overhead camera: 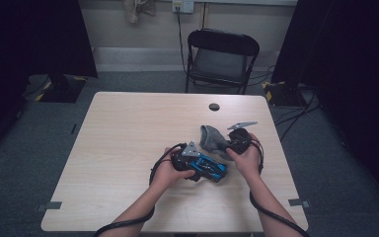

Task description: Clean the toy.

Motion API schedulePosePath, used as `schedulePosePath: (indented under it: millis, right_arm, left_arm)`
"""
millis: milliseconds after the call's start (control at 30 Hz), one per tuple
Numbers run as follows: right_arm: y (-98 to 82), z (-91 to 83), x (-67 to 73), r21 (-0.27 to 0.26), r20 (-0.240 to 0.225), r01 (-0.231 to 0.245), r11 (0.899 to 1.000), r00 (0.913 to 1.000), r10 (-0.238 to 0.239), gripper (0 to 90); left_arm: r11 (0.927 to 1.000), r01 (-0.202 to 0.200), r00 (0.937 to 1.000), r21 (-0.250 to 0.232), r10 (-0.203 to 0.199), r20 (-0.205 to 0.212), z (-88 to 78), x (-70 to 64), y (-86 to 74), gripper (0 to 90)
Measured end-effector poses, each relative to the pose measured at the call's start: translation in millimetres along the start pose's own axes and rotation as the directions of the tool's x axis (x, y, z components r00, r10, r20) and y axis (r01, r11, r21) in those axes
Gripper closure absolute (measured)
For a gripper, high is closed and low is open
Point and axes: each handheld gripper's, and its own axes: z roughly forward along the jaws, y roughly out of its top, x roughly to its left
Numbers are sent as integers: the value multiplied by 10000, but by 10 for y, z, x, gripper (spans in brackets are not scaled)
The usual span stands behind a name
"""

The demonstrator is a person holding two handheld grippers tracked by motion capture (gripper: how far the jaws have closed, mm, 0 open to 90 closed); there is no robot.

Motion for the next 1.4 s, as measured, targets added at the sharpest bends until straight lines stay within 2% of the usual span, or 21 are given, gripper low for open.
schedulePosePath:
  millis: [100,200,300,400,600,867,1400]
  right_arm:
    - [48,175,104,278,-16,248,9993,9997,-248,727]
    - [57,306,199,641,-223,549,9964,9983,-536,727]
    - [38,347,248,855,-337,893,9923,9957,-867,727]
    - [4,327,233,864,-491,904,9922,9951,-863,727]
    - [-72,287,168,786,-850,1034,9915,9917,-967,727]
    - [-139,204,103,827,-908,1177,9896,9898,-1101,727]
    - [-282,43,0,864,-995,1071,9905,9902,-984,726]
  left_arm:
    - [10000,-21,10000,-27,21,17,-3,3,-5,189]
    - [10000,-33,10000,-91,34,45,-4,6,-14,189]
    - [9999,-33,10000,-113,33,1,-5,8,-21,189]
    - [9999,-132,9999,-105,132,-31,4,1,-18,190]
    - [10000,-43,10000,2,43,-52,9,-4,2,189]
    - [10000,-20,10000,-17,20,-33,8,0,0,191]
    - [10000,-57,10000,-52,57,-27,8,-2,-5,192]
